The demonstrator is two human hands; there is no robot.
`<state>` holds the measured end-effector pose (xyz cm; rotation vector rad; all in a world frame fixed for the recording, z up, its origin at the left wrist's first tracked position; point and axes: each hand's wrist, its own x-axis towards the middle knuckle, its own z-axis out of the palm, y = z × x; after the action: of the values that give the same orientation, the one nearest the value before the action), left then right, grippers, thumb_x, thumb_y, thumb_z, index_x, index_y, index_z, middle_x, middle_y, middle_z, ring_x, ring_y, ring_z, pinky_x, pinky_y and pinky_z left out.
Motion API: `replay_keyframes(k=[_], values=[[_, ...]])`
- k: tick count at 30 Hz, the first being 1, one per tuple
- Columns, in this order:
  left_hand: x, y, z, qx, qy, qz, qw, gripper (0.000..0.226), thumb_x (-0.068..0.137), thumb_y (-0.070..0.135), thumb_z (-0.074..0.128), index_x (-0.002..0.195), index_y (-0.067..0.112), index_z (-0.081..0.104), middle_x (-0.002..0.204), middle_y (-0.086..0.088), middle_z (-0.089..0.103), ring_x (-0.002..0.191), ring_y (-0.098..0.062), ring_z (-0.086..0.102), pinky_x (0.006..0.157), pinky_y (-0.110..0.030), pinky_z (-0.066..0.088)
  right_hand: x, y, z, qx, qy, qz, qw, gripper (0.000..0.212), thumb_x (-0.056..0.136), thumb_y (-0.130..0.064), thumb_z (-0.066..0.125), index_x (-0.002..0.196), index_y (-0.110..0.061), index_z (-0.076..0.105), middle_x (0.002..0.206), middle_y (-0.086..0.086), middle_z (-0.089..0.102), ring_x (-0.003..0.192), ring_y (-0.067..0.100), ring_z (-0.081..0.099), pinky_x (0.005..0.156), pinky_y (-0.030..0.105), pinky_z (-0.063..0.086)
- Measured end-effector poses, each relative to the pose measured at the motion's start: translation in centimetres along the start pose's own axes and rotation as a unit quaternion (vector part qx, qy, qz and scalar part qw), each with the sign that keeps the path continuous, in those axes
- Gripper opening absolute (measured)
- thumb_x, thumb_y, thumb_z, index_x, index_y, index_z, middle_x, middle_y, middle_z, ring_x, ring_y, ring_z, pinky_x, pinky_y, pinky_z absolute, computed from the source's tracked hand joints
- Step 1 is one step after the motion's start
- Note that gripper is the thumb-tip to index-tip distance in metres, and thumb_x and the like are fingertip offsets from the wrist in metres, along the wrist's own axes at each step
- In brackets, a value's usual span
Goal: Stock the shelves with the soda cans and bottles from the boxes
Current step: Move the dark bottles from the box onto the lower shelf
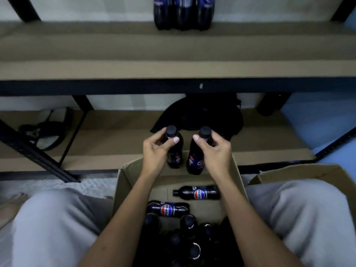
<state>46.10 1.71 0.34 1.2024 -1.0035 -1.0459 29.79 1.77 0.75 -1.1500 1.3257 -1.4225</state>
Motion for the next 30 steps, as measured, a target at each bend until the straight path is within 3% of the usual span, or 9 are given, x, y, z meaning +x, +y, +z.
replay_keyframes(k=[2,6,12,16,18,24,30], values=[[0.0,3.9,0.0,-0.005,-0.025,0.042,0.999,0.046,0.079,0.007,0.079,0.122,-0.001,0.064,0.114,-0.009,0.072,0.110,-0.019,0.066,0.099,-0.038,0.051,0.3,-3.5,0.3,0.011,-0.027,-0.055,0.998,0.022,0.084,-0.024,0.077,0.104,-0.014,0.074,0.096,-0.001,0.076,0.097,0.014,0.071,0.089,0.036,0.055],[0.0,12.7,0.1,0.012,-0.078,0.140,0.987,0.026,0.082,-0.002,0.071,0.107,0.006,0.071,0.094,0.003,0.076,0.089,-0.006,0.068,0.079,-0.019,0.051,1.1,-10.9,1.1,0.044,-0.048,-0.138,0.988,0.011,0.087,-0.018,0.073,0.087,-0.006,0.071,0.080,0.010,0.071,0.076,0.011,0.061,0.074,0.034,0.051],[1.5,22.0,-0.2,0.039,-0.087,0.230,0.969,0.019,0.091,0.014,0.066,0.108,0.008,0.069,0.099,-0.007,0.074,0.092,-0.017,0.068,0.084,-0.035,0.055,3.2,-20.6,3.3,0.108,-0.099,-0.170,0.974,0.007,0.088,-0.023,0.072,0.084,-0.017,0.072,0.075,0.003,0.065,0.071,0.016,0.058,0.071,0.036,0.048],[2.9,26.6,-0.1,0.015,-0.089,0.255,0.963,0.016,0.096,0.008,0.057,0.107,0.006,0.069,0.094,-0.002,0.075,0.088,-0.015,0.071,0.075,-0.024,0.054,5.1,-25.8,4.7,0.149,-0.148,-0.185,0.960,0.008,0.089,-0.018,0.070,0.090,-0.011,0.074,0.082,0.012,0.073,0.074,0.022,0.068,0.074,0.041,0.056],[3.9,28.4,0.0,0.007,-0.083,0.266,0.960,0.015,0.096,0.006,0.056,0.102,0.008,0.069,0.087,0.002,0.075,0.082,-0.012,0.071,0.071,-0.021,0.053,6.2,-27.8,5.4,0.157,-0.157,-0.197,0.955,0.015,0.089,-0.019,0.071,0.093,-0.004,0.072,0.090,0.022,0.072,0.080,0.031,0.069,0.081,0.050,0.058],[7.2,30.2,0.3,0.007,-0.047,0.292,0.955,0.015,0.096,0.005,0.056,0.100,0.006,0.070,0.083,0.001,0.075,0.079,-0.010,0.070,0.069,-0.021,0.053,9.9,-29.8,8.0,0.120,-0.131,-0.243,0.954,0.015,0.086,-0.026,0.073,0.085,-0.010,0.073,0.092,0.024,0.072,0.091,0.046,0.067,0.085,0.061,0.054],[9.8,29.5,0.6,0.029,-0.003,0.302,0.953,0.017,0.100,0.015,0.053,0.101,0.009,0.069,0.084,-0.005,0.071,0.076,-0.012,0.067,0.069,-0.028,0.056,12.7,-28.2,9.9,0.076,-0.106,-0.263,0.956,0.021,0.090,-0.031,0.069,0.094,-0.011,0.072,0.092,0.013,0.074,0.092,0.035,0.070,0.088,0.056,0.054]])
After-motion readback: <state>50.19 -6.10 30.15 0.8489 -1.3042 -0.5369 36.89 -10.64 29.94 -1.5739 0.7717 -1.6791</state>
